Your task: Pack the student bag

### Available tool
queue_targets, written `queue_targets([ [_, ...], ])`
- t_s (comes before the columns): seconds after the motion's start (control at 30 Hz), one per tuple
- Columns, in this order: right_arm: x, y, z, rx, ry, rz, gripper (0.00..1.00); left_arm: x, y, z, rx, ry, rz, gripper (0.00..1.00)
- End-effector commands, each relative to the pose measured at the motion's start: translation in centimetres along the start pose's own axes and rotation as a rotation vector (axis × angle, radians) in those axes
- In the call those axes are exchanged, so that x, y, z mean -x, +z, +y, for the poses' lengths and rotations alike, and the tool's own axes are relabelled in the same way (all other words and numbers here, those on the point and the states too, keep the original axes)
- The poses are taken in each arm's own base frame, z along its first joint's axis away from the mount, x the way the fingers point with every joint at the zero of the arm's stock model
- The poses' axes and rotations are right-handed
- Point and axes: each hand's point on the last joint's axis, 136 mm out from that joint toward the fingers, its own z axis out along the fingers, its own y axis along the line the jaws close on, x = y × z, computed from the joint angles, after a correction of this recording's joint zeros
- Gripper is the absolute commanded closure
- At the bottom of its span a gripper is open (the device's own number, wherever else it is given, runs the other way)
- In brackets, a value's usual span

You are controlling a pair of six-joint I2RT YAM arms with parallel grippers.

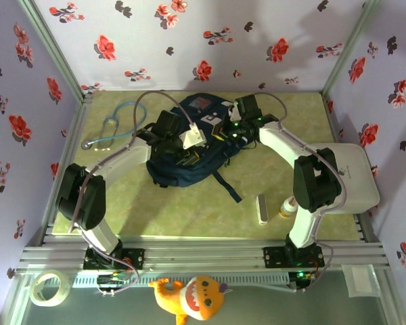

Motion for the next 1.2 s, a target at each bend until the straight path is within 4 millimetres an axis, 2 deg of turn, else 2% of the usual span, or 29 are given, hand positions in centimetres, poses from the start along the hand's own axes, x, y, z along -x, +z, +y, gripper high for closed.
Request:
queue_targets([
  [0.0,2.5,-1.6,3.3,0.099,-0.1,-0.077,1.0,1.4,-0.3,1.2,0.039,0.041,-0.02,0.63],
  [0.2,1.8,-3.5,1.9,0.047,-0.141,-0.126,0.76,4.3,-1.8,1.5,0.052,-0.08,-0.142,0.91],
  [0.3,0.8,-4.7,2.2,0.073,-0.146,-0.144,0.69,5.1,-2.0,1.6,0.037,-0.188,-0.177,0.97],
  [0.43,-1.3,-5.3,2.5,0.088,-0.146,-0.14,0.69,6.1,-2.3,1.5,0.01,-0.291,-0.227,0.99],
  [0.63,-4.1,-3.7,2.8,0.073,-0.16,-0.102,0.73,6.8,-2.3,1.5,-0.013,-0.372,-0.261,1.0],
  [0.9,-4.2,-2.3,1.6,0.003,-0.185,-0.1,0.7,6.7,-2.1,1.3,-0.026,-0.391,-0.257,1.0],
  [1.17,-3.8,-1.5,0.7,-0.054,-0.23,-0.081,0.75,6.8,-2.1,1.3,-0.036,-0.398,-0.26,1.0],
])
